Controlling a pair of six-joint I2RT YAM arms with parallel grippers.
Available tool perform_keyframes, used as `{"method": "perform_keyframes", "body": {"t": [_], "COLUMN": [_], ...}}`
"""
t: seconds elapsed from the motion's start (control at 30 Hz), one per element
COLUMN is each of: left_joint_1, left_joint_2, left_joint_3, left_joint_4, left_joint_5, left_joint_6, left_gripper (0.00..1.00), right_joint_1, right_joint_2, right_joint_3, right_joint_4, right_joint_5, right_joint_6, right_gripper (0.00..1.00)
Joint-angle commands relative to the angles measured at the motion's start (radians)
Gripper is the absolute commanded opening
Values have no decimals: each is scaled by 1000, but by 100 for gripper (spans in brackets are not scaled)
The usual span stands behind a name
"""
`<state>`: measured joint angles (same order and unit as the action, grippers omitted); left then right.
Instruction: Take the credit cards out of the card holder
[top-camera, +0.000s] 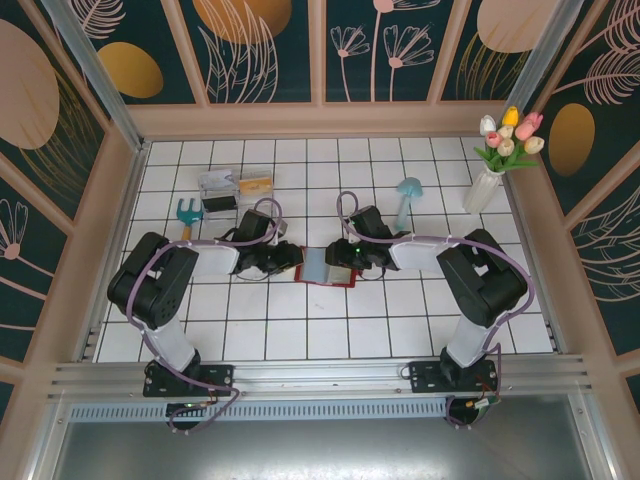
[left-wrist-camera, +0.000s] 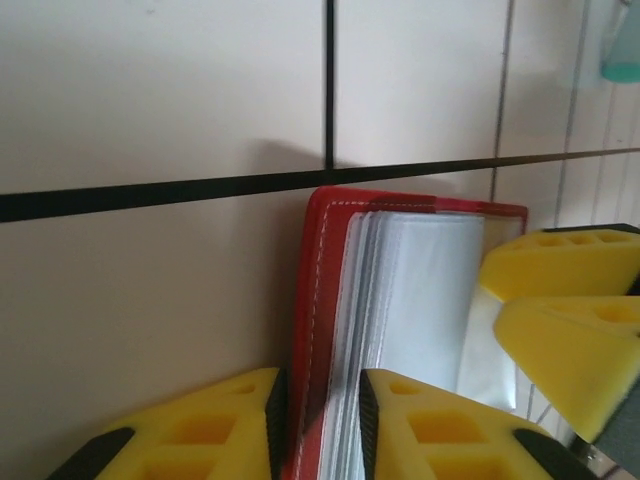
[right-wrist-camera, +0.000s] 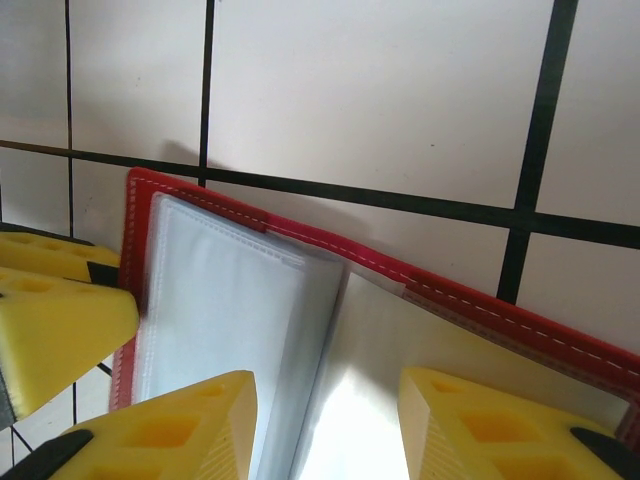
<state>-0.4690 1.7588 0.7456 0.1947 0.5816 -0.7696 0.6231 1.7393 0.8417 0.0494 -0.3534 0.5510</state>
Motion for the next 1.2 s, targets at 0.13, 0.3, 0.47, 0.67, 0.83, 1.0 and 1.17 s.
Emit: {"method": "perform_keyframes", "body": {"t": [0.13,0.3,0.47,0.67,0.83,1.0,1.17], "left_joint_1": [-3,-3,-3,-5,-5,-6,-7], "left_joint_2": [-31,-29,-39,-115,-131,-125,-122], "left_joint_3": [-41,-55,-71,-78,-78,-83,-81], "left_joint_4": [168,226,263,235,205,200,198], "left_joint_5": [191,232,231,199,176,163,160], "left_joint_6": [-7,-33,-50,-41,-32,-30,-27], "left_gripper": [20,18,5,0,0,0,0], "right_joint_1": [-10,-10,-13,-9,22,29,50], "right_joint_2": [-11,-6,-40,-151,-196,-167,-98], "right_joint_3": [-25,-22,-24,-23,-16,17,56], "right_joint_4": [12,12,9,4,5,-5,27], "right_joint_5": [-47,-58,-57,-37,-26,-55,-110], "right_joint_6": [-2,-5,8,43,113,152,183], "right_gripper": [44,44,44,52,59,63,52]}}
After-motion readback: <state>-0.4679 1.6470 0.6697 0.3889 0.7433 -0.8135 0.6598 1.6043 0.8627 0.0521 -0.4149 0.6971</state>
